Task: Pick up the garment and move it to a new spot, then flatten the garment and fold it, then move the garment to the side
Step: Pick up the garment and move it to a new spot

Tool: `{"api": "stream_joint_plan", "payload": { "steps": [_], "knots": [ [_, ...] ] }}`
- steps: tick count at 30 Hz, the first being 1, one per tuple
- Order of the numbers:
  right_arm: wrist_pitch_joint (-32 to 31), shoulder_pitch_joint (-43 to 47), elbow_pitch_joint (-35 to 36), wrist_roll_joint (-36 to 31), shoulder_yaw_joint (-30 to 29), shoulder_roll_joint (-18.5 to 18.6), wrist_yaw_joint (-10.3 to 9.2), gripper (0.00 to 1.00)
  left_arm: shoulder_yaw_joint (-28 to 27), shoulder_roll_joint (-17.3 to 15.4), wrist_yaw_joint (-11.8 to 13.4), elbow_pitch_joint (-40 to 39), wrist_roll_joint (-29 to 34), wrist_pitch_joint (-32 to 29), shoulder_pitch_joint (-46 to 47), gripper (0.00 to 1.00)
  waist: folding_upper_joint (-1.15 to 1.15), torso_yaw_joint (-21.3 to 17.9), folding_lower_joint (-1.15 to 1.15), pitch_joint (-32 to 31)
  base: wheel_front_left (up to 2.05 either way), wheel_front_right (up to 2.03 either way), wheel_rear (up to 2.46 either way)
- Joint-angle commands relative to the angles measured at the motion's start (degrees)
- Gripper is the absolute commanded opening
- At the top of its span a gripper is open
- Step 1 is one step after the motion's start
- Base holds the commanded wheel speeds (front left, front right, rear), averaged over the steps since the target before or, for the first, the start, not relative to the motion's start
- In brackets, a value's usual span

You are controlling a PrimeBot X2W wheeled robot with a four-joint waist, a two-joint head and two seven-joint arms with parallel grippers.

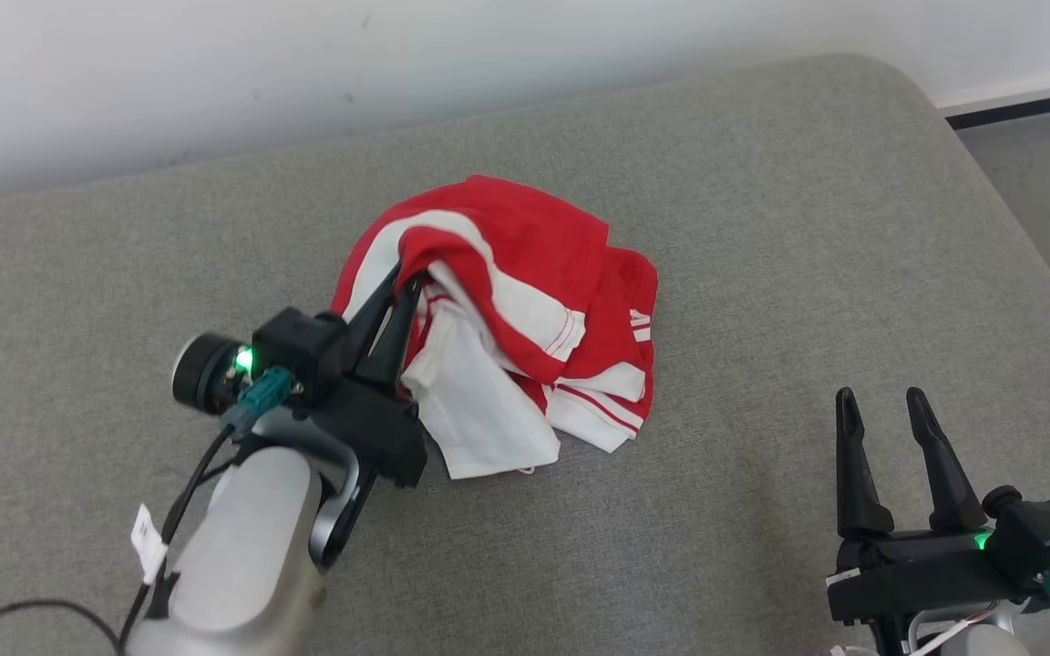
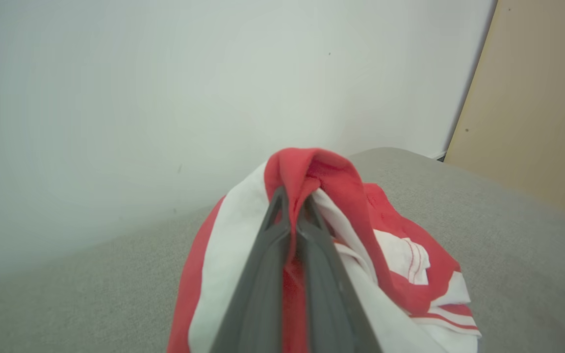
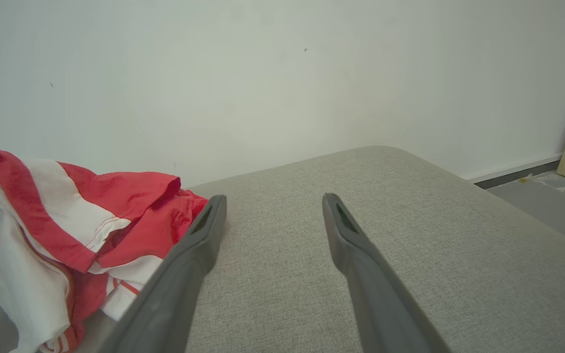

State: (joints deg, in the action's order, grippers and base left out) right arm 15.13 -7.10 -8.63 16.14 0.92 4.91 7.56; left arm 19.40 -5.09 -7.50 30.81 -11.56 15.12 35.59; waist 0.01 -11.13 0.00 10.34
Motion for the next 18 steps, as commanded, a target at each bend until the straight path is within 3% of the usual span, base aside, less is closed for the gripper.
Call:
{"api": "stream_joint_plan", "payload": {
  "steps": [1,18],
  "knots": [
    [0.0,-0.1,-0.2,0.1,0.1,-0.2,-0.14,1.0,0.5,-0.2,0.1,-0.4,-0.6,0.1,2.0,0.0,-0.01,-0.1,0.0,-0.7,0.0,0.0,0.0],
    [0.0,0.9,-0.9,0.7,-0.4,-1.1,-0.14,1.0,14.4,-4.9,0.1,0.3,-9.5,-3.9,33.7,0.0,-0.01,-4.0,0.0,-1.8,0.0,0.0,0.0]
  ]
}}
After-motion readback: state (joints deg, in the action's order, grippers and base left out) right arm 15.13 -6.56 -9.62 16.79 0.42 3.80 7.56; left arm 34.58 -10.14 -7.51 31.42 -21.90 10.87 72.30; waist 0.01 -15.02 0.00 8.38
